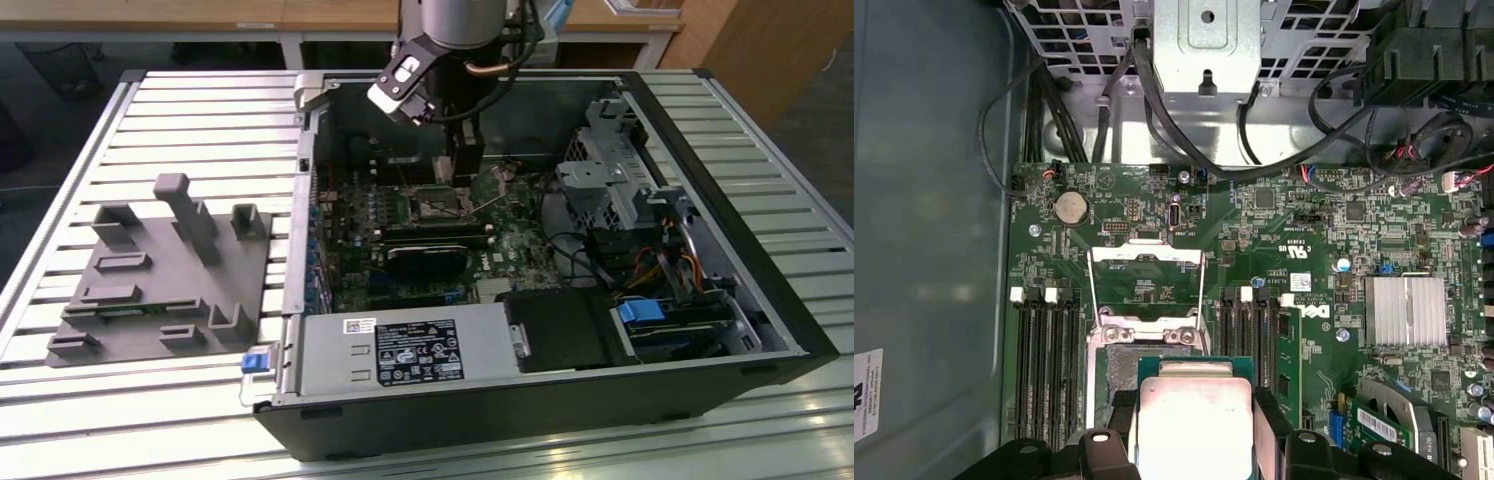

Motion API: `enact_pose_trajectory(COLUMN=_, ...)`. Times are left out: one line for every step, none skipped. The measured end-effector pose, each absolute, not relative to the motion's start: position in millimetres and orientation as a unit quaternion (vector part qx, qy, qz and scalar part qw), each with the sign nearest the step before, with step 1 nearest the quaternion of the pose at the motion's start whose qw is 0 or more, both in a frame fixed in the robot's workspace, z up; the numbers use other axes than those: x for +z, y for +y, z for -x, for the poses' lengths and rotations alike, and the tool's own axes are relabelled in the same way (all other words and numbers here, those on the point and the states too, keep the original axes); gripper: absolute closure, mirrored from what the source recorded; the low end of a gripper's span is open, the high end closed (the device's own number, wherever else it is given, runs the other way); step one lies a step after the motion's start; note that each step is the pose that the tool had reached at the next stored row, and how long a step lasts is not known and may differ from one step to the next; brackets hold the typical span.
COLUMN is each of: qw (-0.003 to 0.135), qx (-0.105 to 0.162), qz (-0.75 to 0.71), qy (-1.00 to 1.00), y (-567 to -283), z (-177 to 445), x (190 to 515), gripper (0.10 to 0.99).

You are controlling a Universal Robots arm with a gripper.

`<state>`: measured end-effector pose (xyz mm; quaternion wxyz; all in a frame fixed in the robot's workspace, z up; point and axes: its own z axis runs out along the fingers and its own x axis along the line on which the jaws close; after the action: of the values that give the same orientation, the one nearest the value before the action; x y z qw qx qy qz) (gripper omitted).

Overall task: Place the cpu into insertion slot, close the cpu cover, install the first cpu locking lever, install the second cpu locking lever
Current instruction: 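Place the cpu into insertion slot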

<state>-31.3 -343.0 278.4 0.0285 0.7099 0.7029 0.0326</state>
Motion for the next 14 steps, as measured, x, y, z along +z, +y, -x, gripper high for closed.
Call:
enact_pose_trajectory(qw=0.028, qx=0.033, qz=-0.710, qy=0.703, y=-343.0, z=31.3, x=278.1, gripper=0.545)
enact_pose_trajectory(qw=0.028, qx=0.033, qz=-0.710, qy=0.703, y=-343.0, z=31.3, x=277.4, gripper=0.545)
enact_pose_trajectory(qw=0.028, qx=0.033, qz=-0.710, qy=0.703, y=-343.0, z=31.3, x=277.1, gripper=0.545)
enact_pose_trajectory(qw=0.028, qx=0.033, qz=-0.710, qy=0.703, y=-343.0, z=31.3, x=276.8, gripper=0.545)
enact_pose_trajectory(qw=0.028, qx=0.033, qz=-0.710, qy=0.703, y=-343.0, z=31.3, x=276.5, gripper=0.545)
enact_pose_trajectory(qw=0.028, qx=0.033, qz=-0.710, qy=0.703, y=-343.0, z=31.3, x=276.1, gripper=0.545)
enact_pose_trajectory(qw=0.028, qx=0.033, qz=-0.710, qy=0.703, y=-343.0, z=31.3, x=275.7, gripper=0.545)
enact_pose_trajectory(qw=0.028, qx=0.033, qz=-0.710, qy=0.703, y=-343.0, z=31.3, x=275.4, gripper=0.545)
enact_pose_trajectory(qw=0.028, qx=0.033, qz=-0.710, qy=0.703, y=-343.0, z=31.3, x=275.0, gripper=0.545)
enact_pose_trajectory(qw=0.028, qx=0.033, qz=-0.710, qy=0.703, y=-342.9, z=31.3, x=274.5, gripper=0.545)
enact_pose_trajectory(qw=0.028, qx=0.033, qz=-0.710, qy=0.703, y=-343.0, z=31.3, x=273.9, gripper=0.545)
enact_pose_trajectory(qw=0.028, qx=0.033, qz=-0.710, qy=0.703, y=-342.9, z=31.3, x=273.2, gripper=0.545)
enact_pose_trajectory(qw=0.028, qx=0.033, qz=-0.710, qy=0.703, y=-342.9, z=31.3, x=272.3, gripper=0.545)
enact_pose_trajectory(qw=0.028, qx=0.033, qz=-0.710, qy=0.703, y=-342.8, z=31.3, x=271.1, gripper=0.545)
